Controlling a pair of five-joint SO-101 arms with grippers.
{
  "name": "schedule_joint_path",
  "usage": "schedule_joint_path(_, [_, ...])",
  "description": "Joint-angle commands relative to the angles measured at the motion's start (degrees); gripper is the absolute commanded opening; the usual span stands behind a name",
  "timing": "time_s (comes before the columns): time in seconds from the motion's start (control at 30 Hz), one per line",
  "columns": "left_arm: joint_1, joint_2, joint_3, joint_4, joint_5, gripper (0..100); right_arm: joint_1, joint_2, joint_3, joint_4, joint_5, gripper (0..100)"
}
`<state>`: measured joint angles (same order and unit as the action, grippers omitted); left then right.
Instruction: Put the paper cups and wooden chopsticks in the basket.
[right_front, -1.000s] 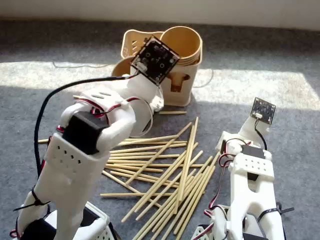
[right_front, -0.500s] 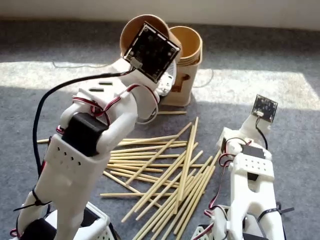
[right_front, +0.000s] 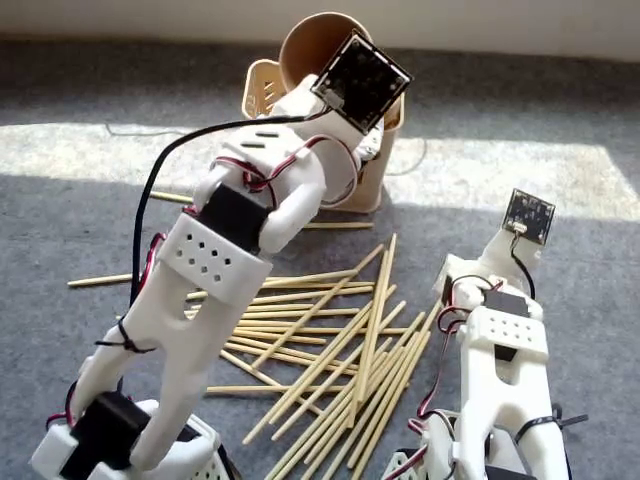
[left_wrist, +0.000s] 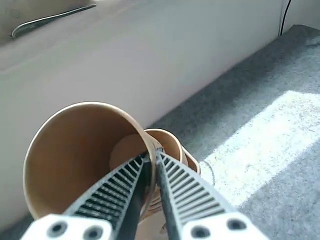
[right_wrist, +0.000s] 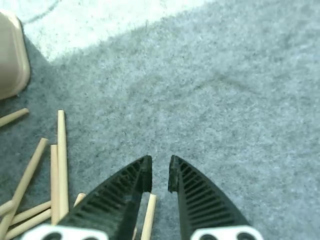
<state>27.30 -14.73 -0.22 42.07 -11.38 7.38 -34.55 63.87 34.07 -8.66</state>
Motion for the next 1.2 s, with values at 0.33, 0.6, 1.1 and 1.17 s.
schedule_joint_path(0.33, [1.2,4.0,-5.9,-1.2,-0.1,16,-1.4,-1.8,-0.2,-1.5,-0.2,6.7])
schedule_joint_path(0.6, [1.2,4.1,-8.9,-1.5,-0.1,15,-1.4,-1.8,-0.2,-1.5,-0.2,6.7])
schedule_joint_path(1.1, [-2.4,4.7,-7.6,-1.3,-0.1,1,-1.4,-1.8,-0.2,-1.5,-0.2,6.7])
schedule_joint_path(1.17, [-3.2,4.6,-5.2,-1.5,-0.1,1,-1.4,-1.8,-0.2,-1.5,-0.2,6.7])
